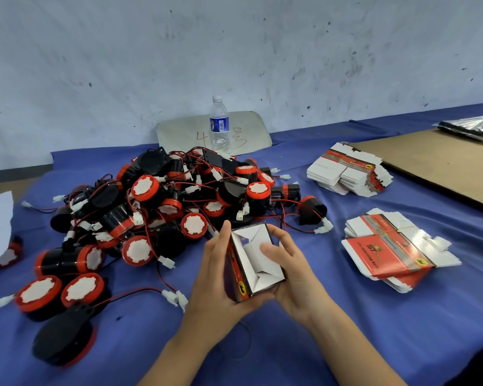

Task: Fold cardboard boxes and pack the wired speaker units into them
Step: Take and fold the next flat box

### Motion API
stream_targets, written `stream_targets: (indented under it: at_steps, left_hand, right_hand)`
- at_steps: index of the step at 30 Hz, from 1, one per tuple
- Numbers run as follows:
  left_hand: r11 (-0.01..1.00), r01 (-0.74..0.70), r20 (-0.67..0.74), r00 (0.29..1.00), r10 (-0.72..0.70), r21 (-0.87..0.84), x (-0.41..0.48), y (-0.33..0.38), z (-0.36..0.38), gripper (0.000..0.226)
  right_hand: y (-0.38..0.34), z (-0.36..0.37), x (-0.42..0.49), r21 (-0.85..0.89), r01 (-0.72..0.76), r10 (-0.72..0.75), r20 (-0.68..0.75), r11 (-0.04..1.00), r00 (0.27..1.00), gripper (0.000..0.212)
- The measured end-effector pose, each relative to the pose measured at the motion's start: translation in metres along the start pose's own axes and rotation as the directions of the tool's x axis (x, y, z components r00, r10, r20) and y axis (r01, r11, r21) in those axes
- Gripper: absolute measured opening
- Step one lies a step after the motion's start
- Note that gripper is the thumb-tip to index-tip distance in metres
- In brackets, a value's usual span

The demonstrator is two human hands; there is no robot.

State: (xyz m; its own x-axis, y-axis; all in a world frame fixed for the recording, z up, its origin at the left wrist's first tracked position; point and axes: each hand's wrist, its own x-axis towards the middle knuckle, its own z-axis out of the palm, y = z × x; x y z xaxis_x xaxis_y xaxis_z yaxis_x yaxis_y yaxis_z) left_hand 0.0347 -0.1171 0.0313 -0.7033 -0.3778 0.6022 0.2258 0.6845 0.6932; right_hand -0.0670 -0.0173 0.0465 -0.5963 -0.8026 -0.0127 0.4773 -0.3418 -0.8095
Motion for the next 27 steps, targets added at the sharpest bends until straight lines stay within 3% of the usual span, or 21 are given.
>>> stream_targets:
  at_steps: [9,15,19,21,23,24,27]
  left_hand:
    - [0.998,0.007,-0.003,1.000,-0.007,-0.055,-0.001,-0.004,-0.001,0.105]
    - [0.996,0.058,-0.004,0.998,-0.058,-0.068,-0.004,-0.008,-0.003,0.112]
    - [0.992,0.116,0.028,0.993,-0.115,-0.039,-0.002,-0.013,-0.003,0.113]
    - [0.984,0.059,-0.002,0.998,-0.060,0.169,0.002,-0.018,-0.004,0.105]
    - [0.891,0.034,-0.122,0.992,0.024,0.452,0.006,-0.030,-0.009,0.088]
    - [0.849,0.124,-0.231,0.973,-0.002,0.514,0.008,-0.036,-0.015,0.076]
    - [0.761,0.436,-0.474,0.859,-0.193,0.481,0.011,-0.053,-0.036,0.059]
  right_hand:
    - [-0.003,-0.002,-0.003,0.023,-0.070,0.067,0.109,0.997,0.992,0.064]
    - [-0.004,-0.003,-0.003,0.008,-0.046,0.043,0.192,0.999,0.980,0.105]
    - [-0.007,-0.001,-0.005,-0.033,0.051,-0.044,0.191,0.998,0.981,0.090]
    - [-0.006,-0.001,-0.004,-0.119,0.176,-0.166,0.093,0.977,0.982,0.079]
    - [-0.002,-0.003,-0.003,-0.350,0.350,-0.376,-0.007,0.869,0.927,0.076]
    - [0.000,-0.006,-0.003,-0.517,0.409,-0.482,-0.007,0.752,0.876,0.078]
    - [0.008,-0.010,0.000,-0.901,0.383,-0.576,0.206,0.204,0.791,0.091]
